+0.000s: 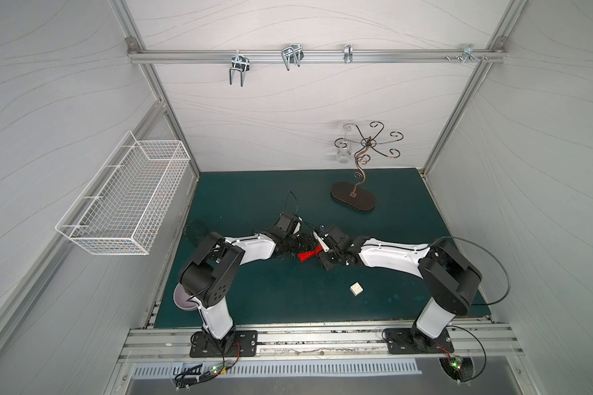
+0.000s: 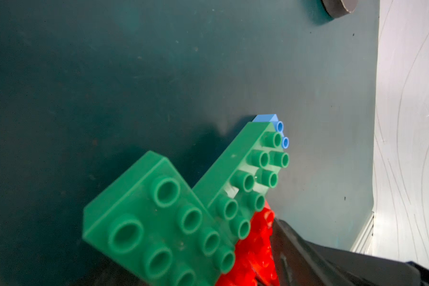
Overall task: Assemble a small pinwheel with lego
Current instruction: Assemble the lego brick with the lego brick, then pick up the lego brick from the center of the board.
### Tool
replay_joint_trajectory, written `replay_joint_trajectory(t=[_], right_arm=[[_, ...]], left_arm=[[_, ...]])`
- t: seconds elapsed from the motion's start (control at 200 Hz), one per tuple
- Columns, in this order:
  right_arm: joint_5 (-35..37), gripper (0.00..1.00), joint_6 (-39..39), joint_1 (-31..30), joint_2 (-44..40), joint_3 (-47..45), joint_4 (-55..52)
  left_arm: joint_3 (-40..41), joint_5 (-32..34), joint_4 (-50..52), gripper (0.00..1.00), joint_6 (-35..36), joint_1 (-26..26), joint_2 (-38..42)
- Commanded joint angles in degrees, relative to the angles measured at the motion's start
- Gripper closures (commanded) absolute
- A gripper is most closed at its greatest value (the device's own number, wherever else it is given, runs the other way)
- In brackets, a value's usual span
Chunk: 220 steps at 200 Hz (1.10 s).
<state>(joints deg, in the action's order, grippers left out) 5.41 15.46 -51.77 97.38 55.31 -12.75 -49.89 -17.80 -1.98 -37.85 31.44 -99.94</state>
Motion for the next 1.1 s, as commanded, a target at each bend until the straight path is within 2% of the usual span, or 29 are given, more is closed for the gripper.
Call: replay_joint_trajectory(t=[0.0, 0.04, 0.145, 0.32, 0.5, 0.585, 0.675, 0.79, 0.885, 1.095], right_arm=[[-4.82, 0.67, 0.93, 0.04, -1.79, 1.91, -1.52], [-5.07, 0.59, 1.32, 0.25, -1.8, 1.76, -1.46], [-5.15, 0.47, 1.85, 0.64, -2.95, 0.81, -1.48], [-2.99, 0.36, 1.76, 1.11, -10.64, -1.89, -5.19], [-4.03, 0.38, 6.13, 4.73, -20.97, -6.41, -17.78], [-4.78, 0.38, 8.13, 5.28, -23.33, -7.63, -26.99], [-8.24, 0.37, 12.21, 5.29, -24.5, -10.15, -31.81], [-9.2, 0.35, 15.48, 4.86, -25.63, -15.7, -28.24], [-7.37, 0.35, 15.13, 4.88, -23.7, -15.57, -28.4], [-8.35, 0.36, 13.71, 3.63, -20.53, -17.01, -24.63]], left_arm=[[1.98, 2.51, 11.12, 0.08, -1.19, -0.64, 0.5], [1.35, 2.08, 11.87, 0.05, -1.43, -1.12, 1.48], [0.73, 1.88, 13.02, 0.0, -1.02, -2.55, 3.4], [2.46, 0.03, 12.05, 0.0, -2.77, -5.22, 6.89], [3.65, -1.32, 12.71, 0.0, -4.25, -5.98, 16.24], [2.27, -3.13, 15.45, 0.0, -4.08, -5.99, 19.26], [2.53, -4.08, 17.18, 0.0, -4.18, -5.56, 22.99], [3.22, -4.02, 20.17, 0.0, -3.14, -5.29, 26.64], [4.7, -3.56, 20.52, 0.0, -3.29, -5.18, 28.85], [5.42, -4.21, 19.34, 0.0, -3.55, -4.44, 28.31]])
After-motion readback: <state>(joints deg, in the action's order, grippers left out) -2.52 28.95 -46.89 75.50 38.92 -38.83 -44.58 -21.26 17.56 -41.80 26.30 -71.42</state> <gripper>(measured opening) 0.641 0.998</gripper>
